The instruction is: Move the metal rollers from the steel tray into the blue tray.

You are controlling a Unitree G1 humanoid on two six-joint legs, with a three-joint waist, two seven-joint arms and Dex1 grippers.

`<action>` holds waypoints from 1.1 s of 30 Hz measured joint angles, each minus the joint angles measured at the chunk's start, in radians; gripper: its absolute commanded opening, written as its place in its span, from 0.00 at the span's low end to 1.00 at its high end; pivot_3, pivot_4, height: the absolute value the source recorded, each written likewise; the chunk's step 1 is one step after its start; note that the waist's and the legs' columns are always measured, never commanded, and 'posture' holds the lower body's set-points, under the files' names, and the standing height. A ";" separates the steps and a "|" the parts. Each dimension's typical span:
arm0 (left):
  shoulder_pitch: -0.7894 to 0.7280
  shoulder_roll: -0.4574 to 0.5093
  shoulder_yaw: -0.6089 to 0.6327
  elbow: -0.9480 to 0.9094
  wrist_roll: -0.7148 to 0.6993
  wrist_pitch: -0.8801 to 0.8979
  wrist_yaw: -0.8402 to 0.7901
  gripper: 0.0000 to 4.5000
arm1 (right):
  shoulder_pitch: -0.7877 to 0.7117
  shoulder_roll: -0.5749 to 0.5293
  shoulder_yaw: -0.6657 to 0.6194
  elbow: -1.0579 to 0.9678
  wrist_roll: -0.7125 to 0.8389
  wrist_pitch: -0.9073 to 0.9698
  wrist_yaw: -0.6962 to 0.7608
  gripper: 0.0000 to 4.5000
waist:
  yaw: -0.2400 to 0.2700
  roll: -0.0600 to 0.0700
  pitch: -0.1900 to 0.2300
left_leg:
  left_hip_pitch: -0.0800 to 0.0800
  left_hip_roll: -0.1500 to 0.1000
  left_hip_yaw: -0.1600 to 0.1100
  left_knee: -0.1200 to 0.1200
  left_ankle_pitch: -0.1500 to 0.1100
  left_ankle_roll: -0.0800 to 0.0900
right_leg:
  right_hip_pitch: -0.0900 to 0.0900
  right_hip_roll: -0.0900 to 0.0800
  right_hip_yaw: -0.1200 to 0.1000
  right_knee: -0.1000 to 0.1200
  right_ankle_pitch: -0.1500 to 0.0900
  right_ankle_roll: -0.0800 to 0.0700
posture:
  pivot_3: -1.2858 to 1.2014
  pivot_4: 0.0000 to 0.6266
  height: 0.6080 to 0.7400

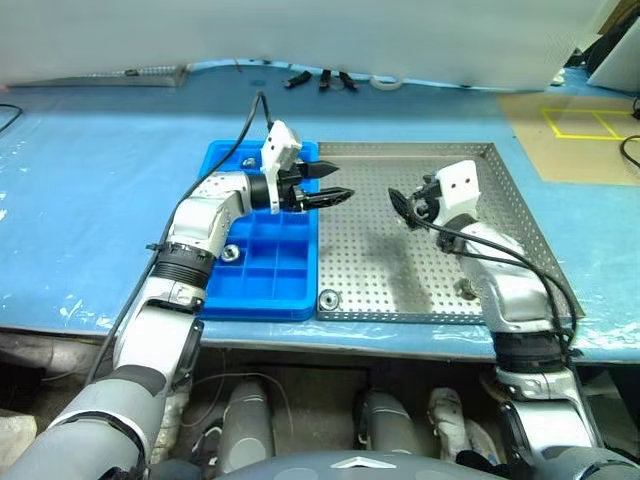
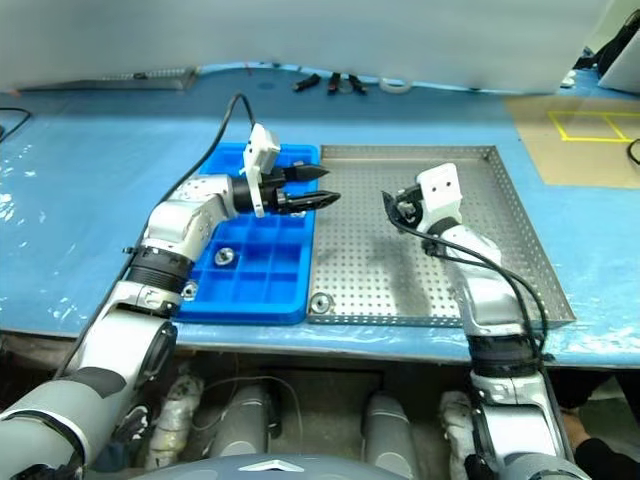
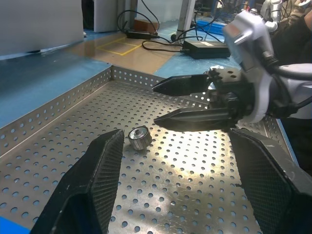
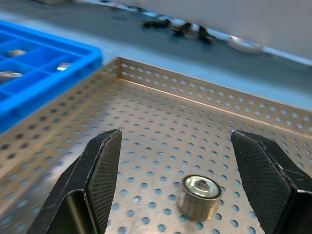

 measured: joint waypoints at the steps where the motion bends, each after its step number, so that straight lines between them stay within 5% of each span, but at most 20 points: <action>1: -0.002 0.000 0.000 0.008 0.004 -0.001 -0.001 0.80 | -0.021 0.012 0.000 0.040 -0.008 -0.017 -0.019 0.83 | -0.002 0.000 0.000 | 0.000 0.000 0.000 0.000 0.000 0.000 | 0.000 0.000 0.000 0.000 0.000 0.000 | 0.44 0.24 1.00; 9: -0.014 0.022 0.011 0.028 0.012 -0.012 -0.017 0.80 | -0.169 0.051 -0.074 0.533 -0.057 -0.212 -0.165 0.83 | 0.005 0.000 0.000 | -0.002 0.000 0.001 0.008 -0.005 0.009 | 0.004 -0.001 -0.001 -0.001 0.000 0.000 | 0.45 0.24 1.00; 27: 0.009 0.047 0.012 -0.008 0.013 0.019 -0.015 0.80 | -0.188 0.121 -0.059 0.633 -0.064 -0.274 -0.124 0.83 | 0.003 0.000 0.000 | -0.002 0.001 0.001 0.014 -0.007 0.012 | 0.007 -0.002 -0.002 -0.001 0.001 -0.002 | 0.46 0.24 1.00; 33: 0.010 0.056 0.011 -0.010 0.019 0.021 -0.021 0.81 | -0.174 0.121 -0.064 0.633 -0.064 -0.274 -0.124 0.47 | 0.001 0.000 0.000 | -0.002 0.001 0.001 0.013 -0.007 0.012 | 0.007 -0.002 -0.002 -0.001 0.001 -0.002 | 0.45 0.24 1.00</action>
